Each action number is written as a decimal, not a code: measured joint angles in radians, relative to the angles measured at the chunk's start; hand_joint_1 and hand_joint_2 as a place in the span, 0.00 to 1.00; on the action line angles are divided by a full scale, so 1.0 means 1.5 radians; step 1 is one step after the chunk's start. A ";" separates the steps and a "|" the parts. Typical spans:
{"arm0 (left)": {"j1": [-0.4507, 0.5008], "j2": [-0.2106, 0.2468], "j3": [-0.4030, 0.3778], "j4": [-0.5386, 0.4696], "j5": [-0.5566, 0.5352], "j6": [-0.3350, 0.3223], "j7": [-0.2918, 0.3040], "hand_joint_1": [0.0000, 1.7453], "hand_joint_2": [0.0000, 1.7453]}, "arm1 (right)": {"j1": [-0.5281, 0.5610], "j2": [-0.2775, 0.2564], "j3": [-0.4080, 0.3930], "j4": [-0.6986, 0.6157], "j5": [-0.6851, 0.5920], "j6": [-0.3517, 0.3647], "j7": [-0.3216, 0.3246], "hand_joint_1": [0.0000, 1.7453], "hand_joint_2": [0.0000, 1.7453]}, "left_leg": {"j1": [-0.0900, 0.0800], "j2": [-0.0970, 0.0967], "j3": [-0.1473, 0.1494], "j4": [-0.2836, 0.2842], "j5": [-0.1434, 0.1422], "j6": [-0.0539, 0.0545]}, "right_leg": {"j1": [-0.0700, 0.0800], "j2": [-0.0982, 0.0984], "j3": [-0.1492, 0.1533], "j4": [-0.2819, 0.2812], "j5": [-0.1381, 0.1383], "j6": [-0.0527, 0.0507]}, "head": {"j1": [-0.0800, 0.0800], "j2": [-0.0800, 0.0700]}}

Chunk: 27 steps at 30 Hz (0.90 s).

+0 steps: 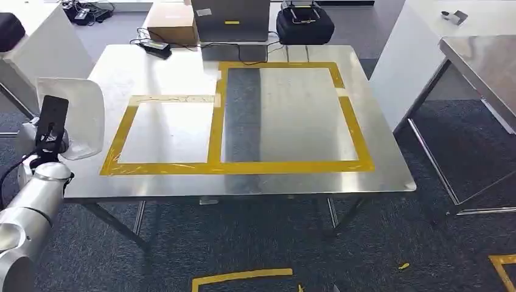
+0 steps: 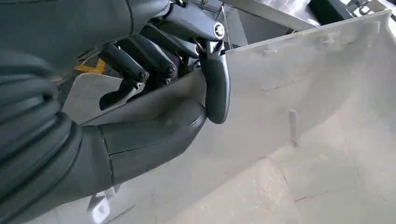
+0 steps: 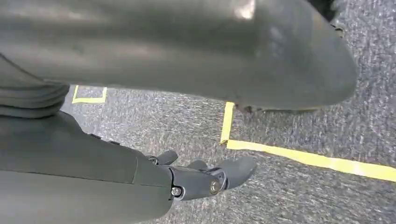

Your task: Take the parts from the cabinet and place them on the table.

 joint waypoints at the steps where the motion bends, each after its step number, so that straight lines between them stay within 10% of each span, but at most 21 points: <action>1: 0.002 0.000 0.000 0.001 0.000 0.000 -0.001 1.00 1.00 | 0.003 0.000 0.000 0.000 0.001 0.000 0.000 0.00 0.00 | -0.001 0.000 0.004 0.001 -0.003 -0.002 | 0.000 0.000 -0.031 0.042 -0.010 -0.002 | 0.000 0.000; 3: 0.007 0.000 0.001 0.001 0.000 0.000 -0.002 1.00 1.00 | 0.005 0.000 0.000 0.000 0.001 0.002 0.000 0.00 0.00 | 0.000 -0.004 0.018 0.004 -0.014 -0.007 | 0.001 0.000 -0.052 0.036 0.015 -0.007 | 0.000 0.000; 7: 0.009 0.000 0.002 0.002 -0.001 -0.001 -0.004 1.00 1.00 | 0.006 0.000 0.000 0.001 0.002 0.002 0.000 0.00 0.00 | -0.001 -0.004 0.057 0.011 -0.048 -0.022 | 0.005 -0.001 -0.003 -0.153 0.131 -0.017 | 0.001 0.000; 11: 0.007 0.002 0.002 0.000 -0.002 -0.004 -0.004 1.00 1.00 | 0.006 0.000 0.000 0.001 0.003 0.003 -0.001 0.00 0.00 | -0.001 -0.006 0.063 0.015 -0.043 -0.043 | 0.006 -0.002 0.017 -0.157 0.119 -0.034 | 0.001 0.000; 14: 0.008 0.006 0.002 0.001 -0.006 -0.018 0.001 1.00 1.00 | 0.003 0.001 0.000 0.001 0.002 0.003 -0.003 0.00 0.00 | 0.002 0.000 -0.020 0.138 -0.020 -0.054 | 0.003 0.000 0.040 -0.169 0.107 -0.047 | -0.002 0.000; 17: 0.015 0.005 0.002 0.003 -0.017 -0.027 0.003 1.00 1.00 | 0.005 0.001 0.000 0.001 0.002 0.003 -0.003 0.00 0.00 | 0.004 0.001 -0.089 0.202 -0.103 -0.057 | 0.003 0.003 0.063 -0.170 0.086 -0.048 | -0.002 0.000; 18: 0.018 0.005 0.002 0.004 -0.031 -0.026 0.003 1.00 1.00 | 0.006 0.001 0.000 0.001 0.002 0.003 -0.003 0.00 0.00 | 0.004 0.001 -0.095 0.190 -0.104 -0.056 | 0.003 0.004 0.073 -0.170 0.078 -0.048 | -0.002 0.000; 20: 0.018 0.005 -0.002 0.005 -0.064 -0.026 0.004 1.00 1.00 | 0.006 0.001 0.000 0.001 0.002 0.003 -0.003 0.00 0.00 | 0.004 0.001 -0.078 0.104 -0.039 -0.054 | 0.003 0.006 0.095 -0.170 0.061 -0.047 | -0.002 0.000; 22: 0.019 0.004 -0.010 0.007 -0.080 -0.033 0.004 1.00 1.00 | 0.007 0.001 0.000 0.002 0.002 0.003 -0.002 0.00 0.00 | 0.004 0.003 -0.055 -0.002 0.068 -0.047 | 0.004 0.007 0.106 -0.169 0.045 -0.041 | -0.002 0.000; 27: 0.021 -0.001 -0.025 0.006 -0.099 -0.044 0.008 1.00 1.00 | 0.003 0.000 0.000 0.002 0.005 0.003 -0.002 0.00 0.00 | 0.005 0.001 -0.050 0.003 0.051 -0.027 | 0.006 0.008 0.114 -0.170 0.023 -0.019 | -0.003 0.000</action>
